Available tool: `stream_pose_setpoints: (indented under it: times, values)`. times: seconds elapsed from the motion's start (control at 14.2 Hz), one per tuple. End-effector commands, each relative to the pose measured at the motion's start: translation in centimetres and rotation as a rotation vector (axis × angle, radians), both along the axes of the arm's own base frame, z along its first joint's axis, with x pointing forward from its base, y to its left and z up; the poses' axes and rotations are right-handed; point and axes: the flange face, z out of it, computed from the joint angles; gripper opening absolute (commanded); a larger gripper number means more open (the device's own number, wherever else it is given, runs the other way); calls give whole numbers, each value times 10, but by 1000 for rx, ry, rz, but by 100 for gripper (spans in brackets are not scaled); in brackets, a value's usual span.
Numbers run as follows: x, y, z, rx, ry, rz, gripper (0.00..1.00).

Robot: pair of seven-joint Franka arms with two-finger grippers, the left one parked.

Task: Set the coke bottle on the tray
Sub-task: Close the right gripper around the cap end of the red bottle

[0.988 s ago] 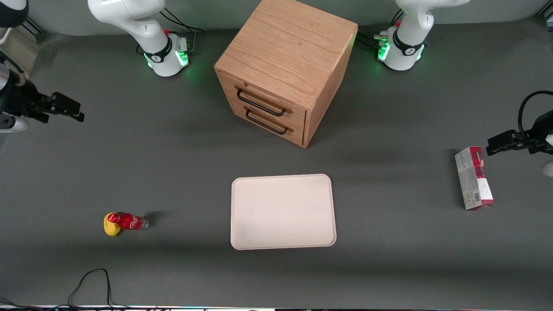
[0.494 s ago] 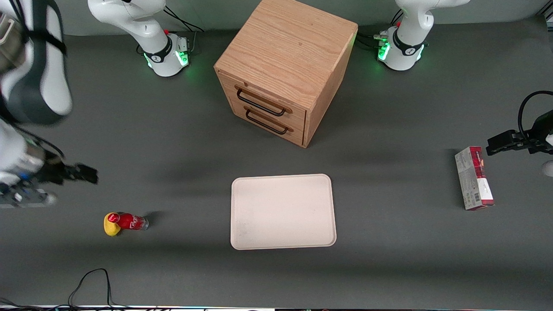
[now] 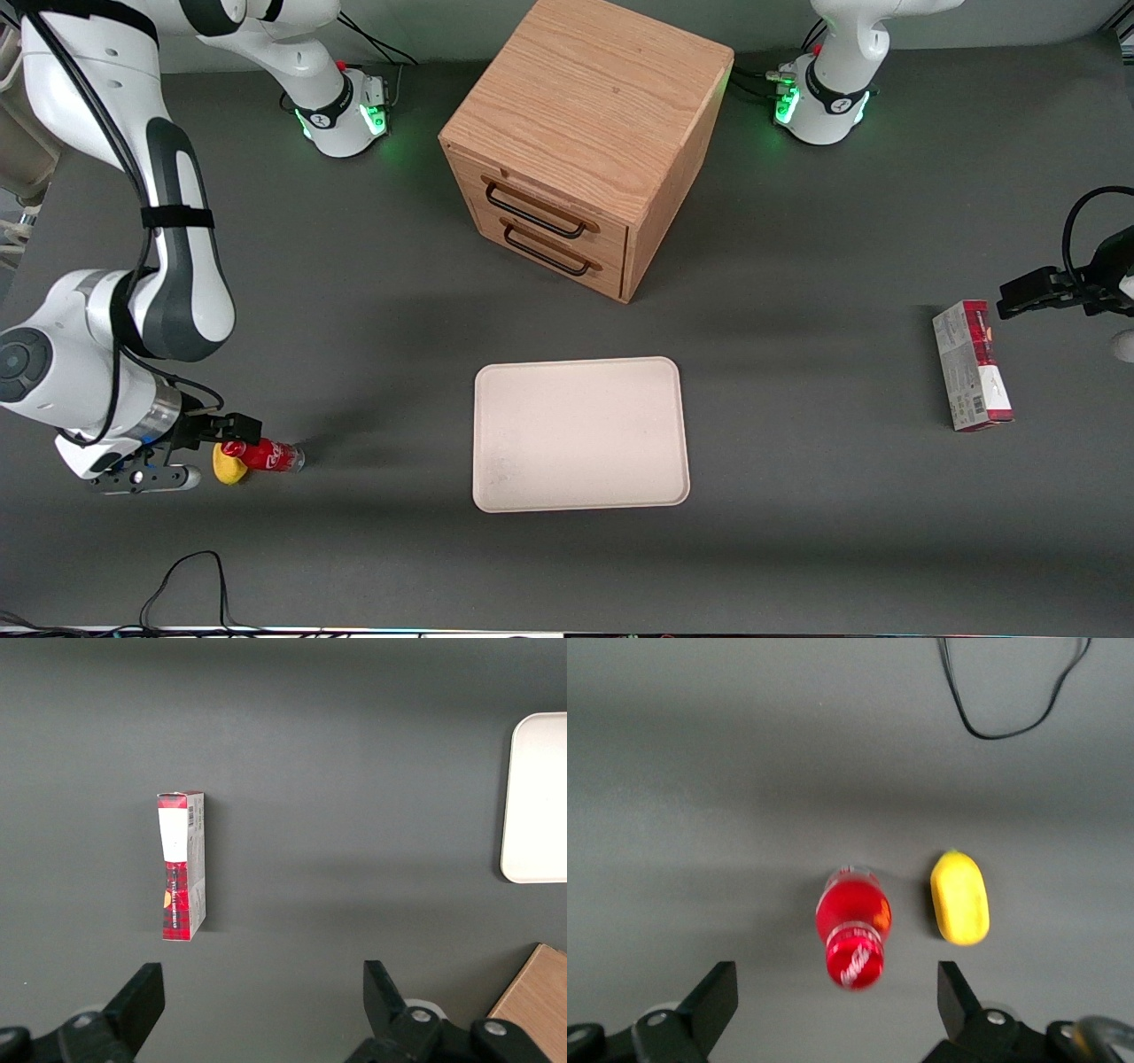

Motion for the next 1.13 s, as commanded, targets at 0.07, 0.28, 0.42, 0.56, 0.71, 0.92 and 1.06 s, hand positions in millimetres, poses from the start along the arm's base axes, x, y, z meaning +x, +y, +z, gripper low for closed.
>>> stream_pose_setpoints:
  times: [0.07, 0.28, 0.42, 0.56, 0.71, 0.92, 1.06]
  values:
    - [7, -5, -4, 21, -17, 21, 95]
    - [10, -8, -12, 45, -27, 55, 79]
    - [9, -19, -17, 52, -24, 51, 73]
    - [9, -19, -18, 54, -23, 53, 68]
    - [9, -18, -23, 64, -18, 45, 67]
    - [6, -19, -32, 80, -12, 30, 43]
    - [6, -19, -32, 78, -12, 31, 9]
